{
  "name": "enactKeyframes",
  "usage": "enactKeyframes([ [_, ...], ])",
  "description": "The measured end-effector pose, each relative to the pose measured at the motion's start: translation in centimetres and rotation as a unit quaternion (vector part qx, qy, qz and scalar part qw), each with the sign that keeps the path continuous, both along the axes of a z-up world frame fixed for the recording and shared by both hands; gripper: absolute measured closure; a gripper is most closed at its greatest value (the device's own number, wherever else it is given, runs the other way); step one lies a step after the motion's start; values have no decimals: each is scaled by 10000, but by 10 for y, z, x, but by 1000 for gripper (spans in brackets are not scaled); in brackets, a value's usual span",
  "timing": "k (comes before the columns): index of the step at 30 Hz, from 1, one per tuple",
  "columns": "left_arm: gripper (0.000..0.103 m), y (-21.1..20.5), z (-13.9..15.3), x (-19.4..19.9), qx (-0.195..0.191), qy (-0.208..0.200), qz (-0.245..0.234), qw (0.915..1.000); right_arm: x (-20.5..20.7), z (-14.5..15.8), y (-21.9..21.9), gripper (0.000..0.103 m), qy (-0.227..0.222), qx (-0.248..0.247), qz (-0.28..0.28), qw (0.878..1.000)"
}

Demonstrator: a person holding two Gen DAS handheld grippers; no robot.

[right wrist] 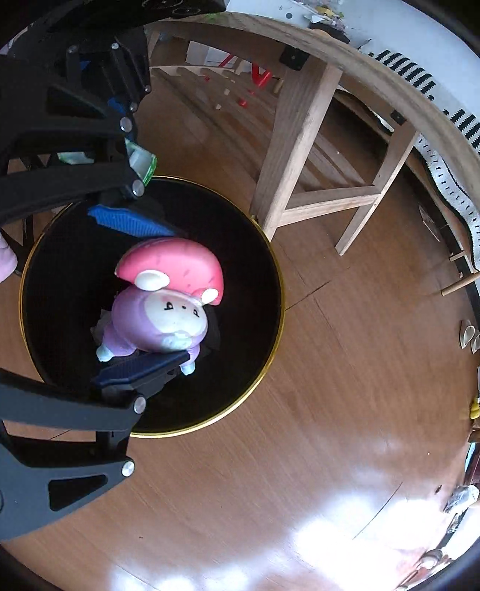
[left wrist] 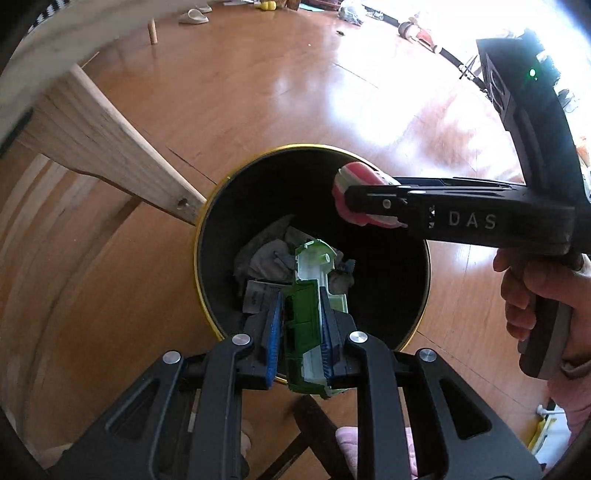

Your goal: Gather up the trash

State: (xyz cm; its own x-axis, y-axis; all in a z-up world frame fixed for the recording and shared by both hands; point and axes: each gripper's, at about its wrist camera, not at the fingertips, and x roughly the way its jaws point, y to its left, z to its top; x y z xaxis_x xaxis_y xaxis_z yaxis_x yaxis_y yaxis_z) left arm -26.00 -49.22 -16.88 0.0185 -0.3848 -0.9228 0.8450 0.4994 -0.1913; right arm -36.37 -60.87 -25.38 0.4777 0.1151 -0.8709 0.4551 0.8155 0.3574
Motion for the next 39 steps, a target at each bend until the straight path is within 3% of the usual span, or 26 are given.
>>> enactKeyframes([
  [6, 82, -9, -4, 1, 97, -140, -79, 9998, -7, -1, -5, 42, -49, 146, -39, 9999],
  [7, 58, -10, -4, 0, 114, -156, -86, 9998, -7, 0, -6, 36, -71, 188, -36, 9998],
  [8, 17, -10, -3, -2, 128, -183, -69, 9997, -8, 1, -7, 28, -103, 203, -54, 9997],
  [9, 8, -9, 0, -3, 63, -294, -26, 9995, -8, 3, -8, 14, -107, 181, -91, 9997],
  [15, 8, -1, 42, -13, -518, -627, -273, 9963, -24, 31, -21, 7, -322, -519, -704, 9956],
  [18, 8, 14, 87, -3, -924, -938, -165, 9912, -34, 62, -24, 7, -350, -1421, -1015, 9840],
  [21, 7, 44, 138, 25, -1092, -1365, 390, 9838, -30, 108, -4, 7, -634, -2407, -976, 9636],
  [24, 6, 90, 183, 65, -1002, -1928, 1216, 9685, -11, 167, 38, 7, -1351, -3124, -824, 9367],
  [25, 6, 110, 196, 80, -935, -2109, 1501, 9614, 0, 193, 64, 7, -1770, -3436, -760, 9191],
  [28, 6, 180, 231, 124, -1022, -2517, 2255, 9356, 31, 234, 118, 7, -2475, -3802, -666, 8887],
  [30, 6, 230, 244, 153, -985, -2709, 2796, 9158, 65, 243, 141, 7, -2513, -3533, -393, 9003],
  [32, 6, 265, 246, 170, -824, -2784, 3133, 9042, 108, 246, 167, 7, -2242, -3219, -201, 9196],
  [34, 6, 301, 238, 187, -638, -2822, 3415, 8942, 144, 256, 201, 7, -2246, -3093, -7, 9240],
  [36, 6, 331, 226, 201, -543, -2883, 3807, 8769, 176, 264, 234, 7, -2282, -2956, 324, 9271],
  [38, 6, 353, 210, 210, -717, -2853, 4109, 8629, 213, 267, 269, 7, -2262, -2547, 677, 9378],
  [39, 6, 360, 207, 215, -745, -2789, 4138, 8634, 231, 264, 282, 7, -2193, -2226, 848, 9461],
])
